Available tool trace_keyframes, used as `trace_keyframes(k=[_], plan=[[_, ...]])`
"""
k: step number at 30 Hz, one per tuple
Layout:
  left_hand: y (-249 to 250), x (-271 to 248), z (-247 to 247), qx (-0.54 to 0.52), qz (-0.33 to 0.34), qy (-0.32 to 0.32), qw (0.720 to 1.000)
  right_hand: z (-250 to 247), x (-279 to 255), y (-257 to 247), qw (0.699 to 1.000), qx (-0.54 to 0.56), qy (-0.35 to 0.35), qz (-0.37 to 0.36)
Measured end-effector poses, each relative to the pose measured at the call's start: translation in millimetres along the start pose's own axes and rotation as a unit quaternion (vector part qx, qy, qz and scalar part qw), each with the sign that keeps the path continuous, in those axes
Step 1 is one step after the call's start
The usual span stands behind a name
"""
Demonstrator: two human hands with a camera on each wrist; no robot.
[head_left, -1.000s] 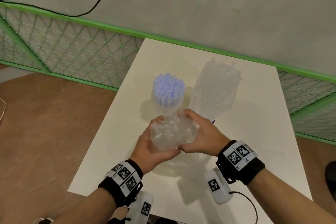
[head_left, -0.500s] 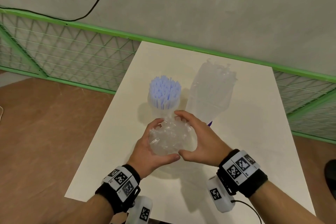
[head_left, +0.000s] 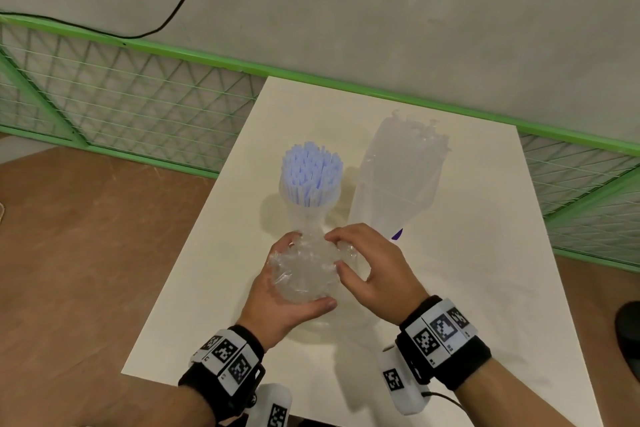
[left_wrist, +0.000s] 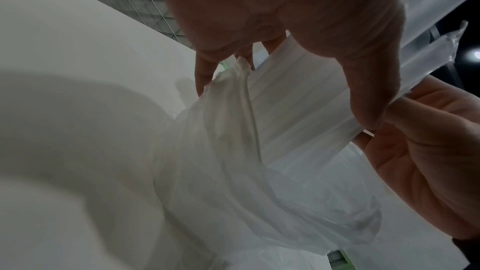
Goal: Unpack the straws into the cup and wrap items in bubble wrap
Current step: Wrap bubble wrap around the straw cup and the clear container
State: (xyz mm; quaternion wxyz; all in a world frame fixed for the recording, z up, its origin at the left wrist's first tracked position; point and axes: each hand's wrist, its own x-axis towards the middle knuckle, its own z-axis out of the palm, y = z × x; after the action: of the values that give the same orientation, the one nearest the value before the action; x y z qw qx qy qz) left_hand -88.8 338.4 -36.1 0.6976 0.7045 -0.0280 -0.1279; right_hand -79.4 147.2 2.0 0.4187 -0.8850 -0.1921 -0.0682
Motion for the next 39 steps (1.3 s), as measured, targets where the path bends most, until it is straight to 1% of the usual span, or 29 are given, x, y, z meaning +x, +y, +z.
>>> trace_keyframes(k=[3, 6, 13, 17, 21, 23, 28, 31, 35, 37, 39], plan=[[1.2, 0.0, -1.6, -0.001, 0.001, 0.0, 1.0, 9.2, -0.4, 1.8, 0.999, -0.003, 0.037, -0.012], [0.3, 1.6, -5.3, 0.007, 0.001, 0.008, 1.0, 13.5, 1.0, 1.9, 0.998, -0.008, 0.059, -0.006], [0.5, 2.6, -6.3, 0.01, -0.009, 0.017, 1.0, 12.7, -4.4, 4.5, 0.996, 0.008, 0.053, 0.067], [3.4, 4.8, -4.0, 0.012, -0.012, 0.027, 0.999, 12.0, -2.8, 8.4, 0.997, 0.03, 0.066, 0.038], [5.7, 6.6, -2.2, 0.022, -0.008, 0.032, 0.999, 2.6, -0.2, 5.1, 0.994, -0.003, 0.107, 0.012], [5.3, 6.7, -2.5, 0.019, -0.013, 0.034, 0.999, 0.5, -2.8, 5.6, 0.994, 0.004, 0.107, 0.023], [8.0, 5.7, -0.6, 0.017, -0.02, 0.031, 0.999, 0.6, -7.2, 6.7, 0.994, 0.026, 0.08, 0.077], [11.6, 5.0, 1.0, 0.007, -0.028, 0.028, 0.999, -20.3, 4.6, -4.7, 0.991, 0.044, 0.112, 0.062], [16.6, 3.2, 1.8, 0.0, -0.033, 0.017, 0.999, -79.4, 27.3, -35.6, 0.981, 0.094, 0.161, 0.048], [19.4, 2.3, 2.2, -0.002, -0.03, 0.015, 0.999, -114.3, 37.8, -56.4, 0.972, 0.12, 0.201, 0.022], [21.3, 2.1, 2.6, -0.002, -0.027, 0.013, 1.0, -145.0, 48.7, -73.0, 0.96, 0.135, 0.243, -0.02]])
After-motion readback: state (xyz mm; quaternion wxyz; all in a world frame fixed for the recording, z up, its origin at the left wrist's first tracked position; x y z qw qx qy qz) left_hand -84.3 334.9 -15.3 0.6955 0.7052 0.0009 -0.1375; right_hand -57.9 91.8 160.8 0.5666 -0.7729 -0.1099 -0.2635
